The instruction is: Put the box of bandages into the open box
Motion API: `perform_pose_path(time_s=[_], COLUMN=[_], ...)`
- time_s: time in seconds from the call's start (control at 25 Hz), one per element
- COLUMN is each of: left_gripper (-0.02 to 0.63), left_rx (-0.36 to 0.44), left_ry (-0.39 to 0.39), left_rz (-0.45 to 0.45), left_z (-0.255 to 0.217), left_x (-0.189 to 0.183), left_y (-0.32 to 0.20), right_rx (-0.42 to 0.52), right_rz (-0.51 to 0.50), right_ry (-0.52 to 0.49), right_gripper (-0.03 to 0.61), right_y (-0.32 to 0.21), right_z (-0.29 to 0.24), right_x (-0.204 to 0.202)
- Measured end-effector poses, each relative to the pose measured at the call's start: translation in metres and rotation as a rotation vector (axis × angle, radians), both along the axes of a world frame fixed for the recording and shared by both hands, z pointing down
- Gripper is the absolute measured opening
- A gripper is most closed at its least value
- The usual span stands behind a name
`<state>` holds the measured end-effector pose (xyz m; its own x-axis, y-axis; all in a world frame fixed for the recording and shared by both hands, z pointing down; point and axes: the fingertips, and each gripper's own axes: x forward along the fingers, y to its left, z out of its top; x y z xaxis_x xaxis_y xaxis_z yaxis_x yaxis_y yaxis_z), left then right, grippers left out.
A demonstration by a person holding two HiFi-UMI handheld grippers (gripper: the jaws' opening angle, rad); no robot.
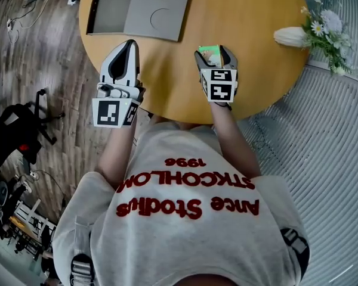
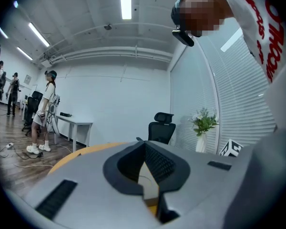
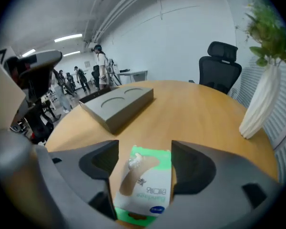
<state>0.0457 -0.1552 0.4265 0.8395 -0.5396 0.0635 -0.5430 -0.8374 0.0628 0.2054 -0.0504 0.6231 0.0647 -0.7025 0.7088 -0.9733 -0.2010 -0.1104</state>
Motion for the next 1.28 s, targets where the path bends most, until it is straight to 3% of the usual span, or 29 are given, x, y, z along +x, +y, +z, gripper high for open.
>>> perform_pose_path(time_s=[0.24,0.52,0.68,0.92,1.28], left_gripper=[0.006,0.006,0.006,0.006,0.006], left_rx=[-0.021,-0.016,0.016,0.062,0.168], left_ry=[-0.021,-0.022,-0.004,0.039,0.11], left_rz=[0.001,-0.028,-0.038,-0.049,-0.048], left_z=[0.007,0.001,-0.008,-0.04,-0.096], left_x=[0.002,-0.016,-0.022,-0.026,-0.025], left_y=[0.017,0.003,-0.007,-0.007,-0.002], right_rx=[-0.077,-0.024,0.149,0.447,0.724], right_rz=[0.08,0.098,0.108,0.132,0.127], right_ry=[-0.013,-0.063,-0.024,0.1,0.212], right_gripper=[0.351,0.35,0.351,0.351,0.35], right_y=[0.013,0.003,-0.008,-0.007,0.016], right_z=[0.032,0.014,-0.025,-0.125,-0.241], right_x=[0.015,0.015,0.027,0.047,0.055])
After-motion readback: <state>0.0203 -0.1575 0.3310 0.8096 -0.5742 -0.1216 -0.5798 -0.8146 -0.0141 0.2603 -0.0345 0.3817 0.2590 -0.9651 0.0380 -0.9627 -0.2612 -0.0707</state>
